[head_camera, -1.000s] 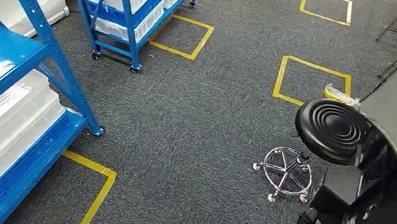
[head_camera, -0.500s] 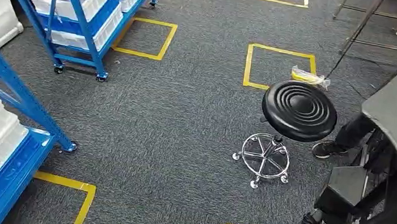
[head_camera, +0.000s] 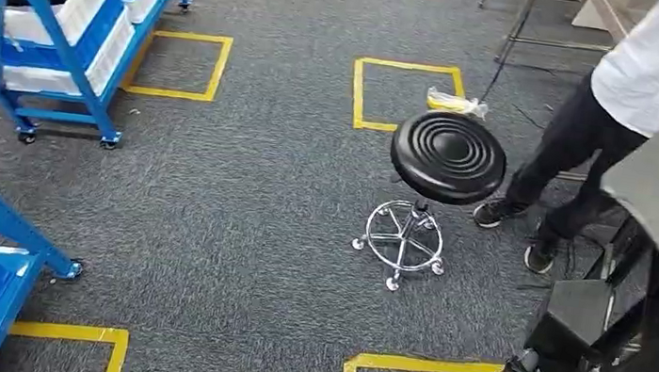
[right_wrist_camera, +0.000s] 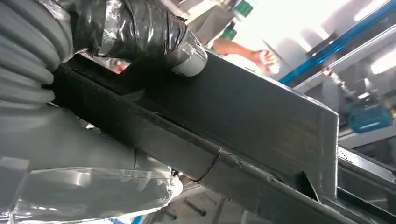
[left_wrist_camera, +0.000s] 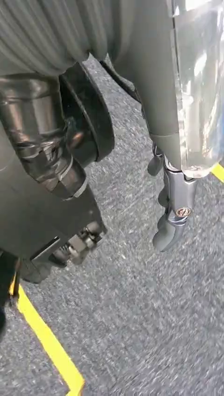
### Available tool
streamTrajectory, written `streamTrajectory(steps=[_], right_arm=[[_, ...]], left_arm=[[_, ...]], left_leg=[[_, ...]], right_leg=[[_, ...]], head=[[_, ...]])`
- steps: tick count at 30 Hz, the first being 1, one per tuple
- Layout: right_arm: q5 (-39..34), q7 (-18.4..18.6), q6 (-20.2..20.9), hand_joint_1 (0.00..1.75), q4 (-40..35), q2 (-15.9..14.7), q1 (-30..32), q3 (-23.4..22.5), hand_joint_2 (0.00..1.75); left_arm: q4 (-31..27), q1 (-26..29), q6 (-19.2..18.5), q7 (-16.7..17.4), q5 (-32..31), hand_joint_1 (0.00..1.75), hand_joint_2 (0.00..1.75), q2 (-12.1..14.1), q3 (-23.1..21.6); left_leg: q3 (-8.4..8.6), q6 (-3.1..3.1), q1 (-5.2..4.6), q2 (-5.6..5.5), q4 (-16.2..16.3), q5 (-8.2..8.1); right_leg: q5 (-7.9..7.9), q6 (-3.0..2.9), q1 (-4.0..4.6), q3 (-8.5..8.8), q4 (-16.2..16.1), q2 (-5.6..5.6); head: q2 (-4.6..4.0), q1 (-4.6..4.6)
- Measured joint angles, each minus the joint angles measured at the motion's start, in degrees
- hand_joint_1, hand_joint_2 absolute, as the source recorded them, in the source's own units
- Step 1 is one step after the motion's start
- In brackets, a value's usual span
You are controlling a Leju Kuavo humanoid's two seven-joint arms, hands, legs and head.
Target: Take the parts from the cabinet and place them on the table.
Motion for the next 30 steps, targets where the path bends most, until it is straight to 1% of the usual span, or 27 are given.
streamTrajectory(steps=[1, 2, 5, 6, 7, 8, 9, 10, 11, 12, 13, 14, 15, 16, 17, 18, 20, 21, 22, 23, 24, 25, 26, 27, 28, 29, 30], right_arm=[[0.00, 0.00, 0.00, 1.75, 0.00, 0.00, -0.16, 0.00, 1.75], [-0.02, -0.09, 0.00, 1.75, -0.02, 0.02, -0.12, 0.00, 1.75], [-0.04, -0.18, -0.02, 1.75, -0.02, 0.00, -0.03, 0.00, 1.75], [-0.07, -0.18, -0.02, 1.75, -0.04, 0.02, 0.02, -0.02, 1.75], [-0.13, -0.18, -0.02, 1.75, -0.07, 0.02, -0.08, -0.04, 1.75], [-0.13, -0.18, -0.02, 1.75, -0.07, 0.02, -0.18, -0.04, 1.75], [-0.18, -0.18, -0.02, 1.75, -0.04, 0.02, -0.14, -0.04, 1.75], [-0.22, -0.18, -0.02, 1.75, -0.04, 0.02, -0.13, -0.07, 1.75], [-0.24, -0.15, -0.02, 1.75, -0.02, 0.02, -0.13, -0.07, 1.75], [-0.24, -0.15, -0.02, 1.75, 0.00, 0.02, -0.11, -0.07, 1.75], [-0.24, -0.15, -0.02, 1.75, 0.00, 0.02, -0.10, -0.07, 1.75], [-0.24, -0.11, -0.02, 1.75, 0.00, 0.02, -0.10, -0.07, 1.75], [-0.24, -0.09, -0.02, 1.75, 0.00, 0.02, -0.10, -0.09, 1.75], [-0.24, -0.09, -0.02, 1.75, 0.00, 0.02, -0.12, -0.09, 1.75], [-0.24, -0.07, -0.02, 1.75, 0.00, 0.02, -0.16, -0.09, 1.75], [-0.24, -0.07, -0.02, 1.75, 0.00, 0.02, -0.10, -0.09, 1.75], [-0.24, -0.04, -0.02, 1.75, 0.00, 0.02, -0.06, -0.11, 1.75], [-0.22, -0.04, -0.02, 1.75, -0.02, 0.02, -0.06, -0.15, 1.75], [-0.22, -0.07, -0.02, 1.75, -0.02, 0.02, 0.13, -0.22, 1.75], [-0.22, -0.09, -0.02, 1.75, -0.02, 0.00, -0.06, -0.22, 1.75], [-0.20, -0.09, -0.02, 1.75, -0.02, 0.02, -0.21, -0.22, 1.75], [-0.15, -0.18, -0.02, 1.75, 0.00, 0.02, -0.16, -0.22, 1.75], [-0.04, -0.20, -0.02, 1.75, 0.00, 0.00, -0.07, -0.24, 1.75], [-0.04, -0.15, -0.02, 1.75, 0.04, 0.00, -0.07, -0.24, 1.75], [-0.04, -0.15, -0.02, 1.75, 0.11, 0.00, -0.05, -0.24, 1.75], [-0.04, -0.15, -0.02, 1.75, 0.11, 0.00, -0.05, -0.24, 1.75], [-0.04, -0.15, -0.02, 1.75, 0.11, 0.00, -0.05, -0.24, 1.75]], left_arm=[[0.00, 0.01, 0.00, 0.00, 0.02, 0.00, 1.75, 0.00, 0.00], [0.00, -0.03, 0.02, 0.00, 0.04, 0.00, 1.75, 0.02, 0.00], [-0.02, -0.48, 0.09, 0.00, 0.11, 0.00, 1.75, -0.15, 0.00], [-0.02, -0.52, 0.11, 0.00, 0.11, 0.00, 1.75, -0.15, 0.00], [-0.02, -0.51, 0.11, -0.07, 0.11, 0.00, 1.75, -0.15, 0.00], [-0.02, -0.38, 0.13, -0.09, 0.13, 0.00, 1.75, -0.17, -0.02], [-0.02, -0.32, 0.13, -0.07, 0.20, 0.00, 1.75, -0.17, 0.00], [-0.02, -0.22, 0.17, -0.05, 0.28, 0.00, 1.75, -0.15, 0.00], [-0.02, -0.14, 0.22, 0.02, 0.39, 0.00, 1.75, -0.11, 0.00], [-0.02, -0.11, 0.24, 0.02, 0.39, 0.00, 1.75, -0.11, 0.02], [-0.02, -0.12, 0.24, 0.04, 0.39, 0.00, 1.75, -0.11, 0.02], [-0.02, -0.14, 0.26, 0.04, 0.39, 0.00, 1.75, -0.11, 0.02], [-0.02, -0.13, 0.26, 0.04, 0.39, 0.00, 1.75, -0.11, 0.00], [-0.02, -0.03, 0.28, 0.07, 0.39, 0.00, 1.75, -0.11, 0.02], [-0.02, 0.00, 0.31, 0.11, 0.39, 0.00, 1.75, -0.11, 0.02], [-0.02, -0.13, 0.31, 0.18, 0.39, 0.00, 1.75, -0.11, 0.00], [-0.15, -0.23, 0.35, 0.17, 0.39, 0.00, 1.75, -0.09, 0.02], [-0.22, -0.28, 0.35, 0.17, 0.39, 0.00, 1.75, -0.18, 0.02], [-0.24, -0.36, 0.29, 0.13, 0.39, 0.00, 1.75, -0.28, 0.00], [-0.24, -0.36, 0.28, 0.02, 0.39, 0.00, 1.75, -0.28, 0.00], [-0.24, -0.25, 0.20, 0.00, 0.39, 0.00, 1.75, -0.28, 0.00], [-0.24, -0.05, 0.20, 0.00, 0.42, 0.00, 1.75, -0.28, 0.02], [-0.24, 0.04, 0.20, 0.00, 0.44, 0.00, 1.75, -0.26, 0.02], [-0.24, 0.04, 0.20, 0.00, 0.44, 0.00, 1.75, -0.24, 0.02], [-0.24, -0.01, 0.17, 0.00, 0.44, 0.00, 1.75, -0.24, 0.02], [-0.24, -0.05, 0.15, 0.00, 0.44, 0.00, 1.75, -0.28, 0.02], [-0.24, -0.05, 0.13, 0.00, 0.44, 0.00, 1.75, -0.31, 0.02]], left_leg=[[0.02, -0.42, -0.42, 0.47, 0.06, -0.29], [-0.01, -0.71, -0.46, 0.69, 0.11, -0.45], [0.88, -1.58, -0.44, 2.33, -0.18, -0.71], [0.83, -1.95, -0.04, 1.32, 0.40, -1.39], [0.13, -2.07, 0.01, -1.69, 2.37, -2.79], [-1.58, -2.17, 0.10, -3.44, 6.09, -5.00], [-3.98, -2.27, 0.11, -4.21, 10.94, -7.27], [-6.32, -2.36, 0.10, -4.40, 15.34, -8.88], [-8.08, -2.40, 0.10, -4.41, 18.26, -9.21], [-8.48, -2.33, 0.10, -4.42, 18.24, -8.07], [-7.65, -2.17, 0.10, -4.45, 15.53, -5.57], [-5.77, -1.96, 0.10, -4.76, 10.78, -2.45], [-3.67, -1.72, 0.11, -6.01, 5.68, 0.39], [-2.33, -1.32, 0.15, -8.68, 2.09, 1.10], [-1.88, -1.29, 0.23, -9.24, 0.76, 0.62], [-1.80, -1.23, 0.07, -8.90, 1.01, 0.66], [-1.83, -0.93, -0.32, -8.00, 0.92, 0.74], [-1.62, -0.24, 0.17, -7.24, 0.19, 1.25], [-1.41, 0.24, 0.17, -6.39, -0.31, 1.59], [-1.36, 0.68, 0.15, -5.76, -0.50, 1.60], [-1.41, 0.71, 0.08, -5.00, -0.50, 1.58], [-1.40, 0.74, 0.04, -4.21, -0.49, 1.53], [-1.43, 0.78, 0.03, -3.27, -0.47, 1.40], [-1.42, 0.74, 0.04, -2.53, -0.44, 1.34], [-1.33, 0.60, 0.05, -1.80, -0.44, 1.21], [-1.18, 0.41, 0.10, -1.14, -0.37, 1.05], [-0.93, 0.12, 0.18, -0.50, -0.29, 0.81]], right_leg=[[-1.03, -0.34, 0.83, 0.67, -1.48, -1.84], [-0.71, -0.74, 0.76, 0.53, -1.72, -0.95], [-0.76, -1.65, 1.10, 0.32, -1.93, 0.70], [-0.44, -2.10, 0.42, 0.88, -2.50, 1.42], [-0.37, -2.60, 0.40, 1.07, -2.68, 1.80], [-0.34, -2.86, 0.42, 1.04, -2.69, 2.38], [-0.38, -2.96, 0.47, 1.04, -2.66, 3.13], [-0.44, -3.05, 0.60, 1.05, -2.61, 3.85], [-0.47, -3.09, 0.67, 1.04, -2.52, 4.65], [-0.53, -3.11, 0.70, 1.11, -2.38, 5.45], [-0.62, -3.09, 0.71, 1.20, -2.30, 6.32], [-0.71, -2.97, 0.71, 1.36, -2.21, 7.19], [-0.78, -2.86, 0.68, 1.49, -2.11, 7.96], [-0.88, -2.66, 0.55, 1.40, -2.05, 8.54], [-0.97, -2.32, 0.81, 1.06, -1.68, 9.26], [-0.72, -1.86, 0.56, 0.74, -1.78, 9.84], [-0.46, -1.25, 0.17, 0.49, -2.01, 10.67], [-0.42, -0.74, 0.44, 0.26, -2.00, 11.00], [-1.12, -0.83, 0.36, 0.19, -1.05, 7.96], [-2.98, -0.72, 0.56, -1.16, 1.48, 4.83], [-5.17, -0.50, 0.50, -3.13, 5.56, 3.73], [-7.06, -0.28, 0.32, -5.30, 9.94, 3.40], [-8.21, -0.01, 0.11, -7.25, 13.63, 3.33], [-8.04, 0.17, -0.10, -8.01, 14.97, 3.27], [-6.50, 0.36, -0.37, -7.33, 13.49, 3.09], [-4.31, 0.49, -0.51, -5.45, 9.90, 2.69], [-1.61, 0.52, -0.58, -2.33, 4.06, 1.78]], head=[[0.00, 0.00], [0.00, -0.04], [0.00, -0.02], [0.00, -0.07], [0.00, -0.02], [0.00, -0.11], [0.00, -0.11], [0.00, -0.07], [0.00, -0.11], [0.00, -0.09], [0.00, -0.09], [0.00, -0.09], [0.00, -0.09], [0.00, -0.07], [0.00, -0.07], [0.00, -0.09], [0.00, -0.04], [0.00, -0.09], [0.00, -0.04], [0.00, 0.02], [0.00, 0.00], [0.00, 0.00], [0.00, 0.00], [0.00, 0.00], [0.00, 0.02], [0.00, 0.00], [0.00, 0.02]])
